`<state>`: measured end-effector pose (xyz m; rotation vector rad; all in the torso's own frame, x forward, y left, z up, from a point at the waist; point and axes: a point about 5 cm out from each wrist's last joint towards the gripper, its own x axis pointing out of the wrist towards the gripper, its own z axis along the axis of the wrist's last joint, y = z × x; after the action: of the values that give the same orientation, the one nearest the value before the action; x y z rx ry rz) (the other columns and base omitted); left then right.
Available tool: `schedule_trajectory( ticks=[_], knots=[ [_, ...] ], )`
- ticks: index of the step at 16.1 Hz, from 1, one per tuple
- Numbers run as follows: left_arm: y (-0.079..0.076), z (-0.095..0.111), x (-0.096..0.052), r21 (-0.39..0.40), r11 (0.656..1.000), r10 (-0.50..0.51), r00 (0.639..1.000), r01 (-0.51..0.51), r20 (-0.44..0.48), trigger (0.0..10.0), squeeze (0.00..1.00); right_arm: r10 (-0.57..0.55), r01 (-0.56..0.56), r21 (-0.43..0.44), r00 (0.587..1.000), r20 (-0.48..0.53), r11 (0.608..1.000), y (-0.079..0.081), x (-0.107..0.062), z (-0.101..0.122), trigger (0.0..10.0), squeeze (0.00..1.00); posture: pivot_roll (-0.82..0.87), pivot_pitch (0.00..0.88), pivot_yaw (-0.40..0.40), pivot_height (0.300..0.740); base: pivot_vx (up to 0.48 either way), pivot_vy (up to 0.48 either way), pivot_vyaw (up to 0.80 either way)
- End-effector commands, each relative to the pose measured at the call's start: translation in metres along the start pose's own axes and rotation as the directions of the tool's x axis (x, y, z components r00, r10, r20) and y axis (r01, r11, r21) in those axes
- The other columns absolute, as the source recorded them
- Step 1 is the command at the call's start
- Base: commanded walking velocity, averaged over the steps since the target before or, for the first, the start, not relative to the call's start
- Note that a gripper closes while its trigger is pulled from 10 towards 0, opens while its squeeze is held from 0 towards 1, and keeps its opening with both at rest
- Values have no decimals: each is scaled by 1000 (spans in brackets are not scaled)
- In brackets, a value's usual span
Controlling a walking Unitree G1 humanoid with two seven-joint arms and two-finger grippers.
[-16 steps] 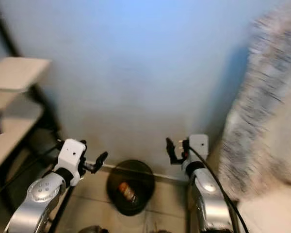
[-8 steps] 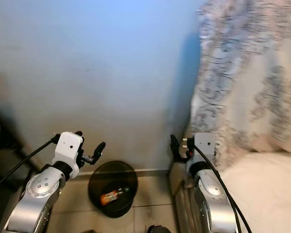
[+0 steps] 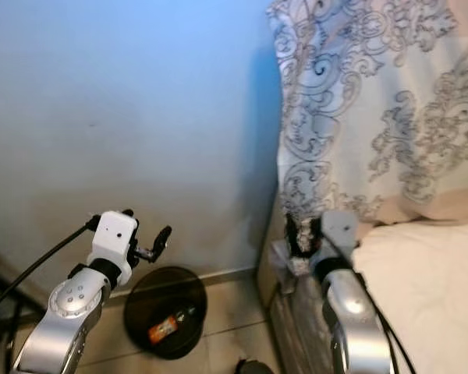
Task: Clean up the room
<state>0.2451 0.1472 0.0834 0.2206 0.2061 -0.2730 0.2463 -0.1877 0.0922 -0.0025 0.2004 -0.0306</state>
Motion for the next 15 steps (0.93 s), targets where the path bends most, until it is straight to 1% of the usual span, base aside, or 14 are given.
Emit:
schedule_trajectory(
  ticks=[1,3,4,6,8,9,12,15],
  knots=[
    [7,6,0,24,999,38,999,-39,25,10000,0,-40,40,20,999,1,999,-4,3,3,10000,1000,-9,0,-12,740,0,0,-750],
    [14,13,2,10,996,91,994,-92,56,10000,0,-29,29,-8,999,23,1000,0,5,8,10000,1000,-11,0,3,740,0,0,-750],
    [16,17,3,-11,992,124,990,-123,71,10000,0,-55,55,0,998,41,998,-2,5,12,10000,1000,-12,0,11,740,0,0,-750],
    [13,16,3,-17,994,111,992,-110,63,10000,0,-99,99,14,994,38,995,-5,3,11,10000,1000,-24,0,34,740,0,0,-750],
    [7,14,3,-17,997,82,995,-82,55,10000,0,-99,99,13,995,25,995,-3,1,7,10000,1000,-27,0,37,740,0,0,-750],
    [4,14,3,-22,997,75,996,-74,54,10000,0,-76,76,-3,997,20,997,1,2,6,10000,1000,-18,0,29,740,0,0,-750],
    [5,14,5,-9,997,80,996,-80,49,10000,0,-59,60,-12,998,19,998,4,4,7,10000,1000,-5,0,14,740,0,0,-750],
    [11,14,5,-16,996,94,994,-93,49,10000,0,-63,63,-9,998,19,998,5,3,7,10000,1000,-5,0,19,740,0,0,-748]
  ],
)
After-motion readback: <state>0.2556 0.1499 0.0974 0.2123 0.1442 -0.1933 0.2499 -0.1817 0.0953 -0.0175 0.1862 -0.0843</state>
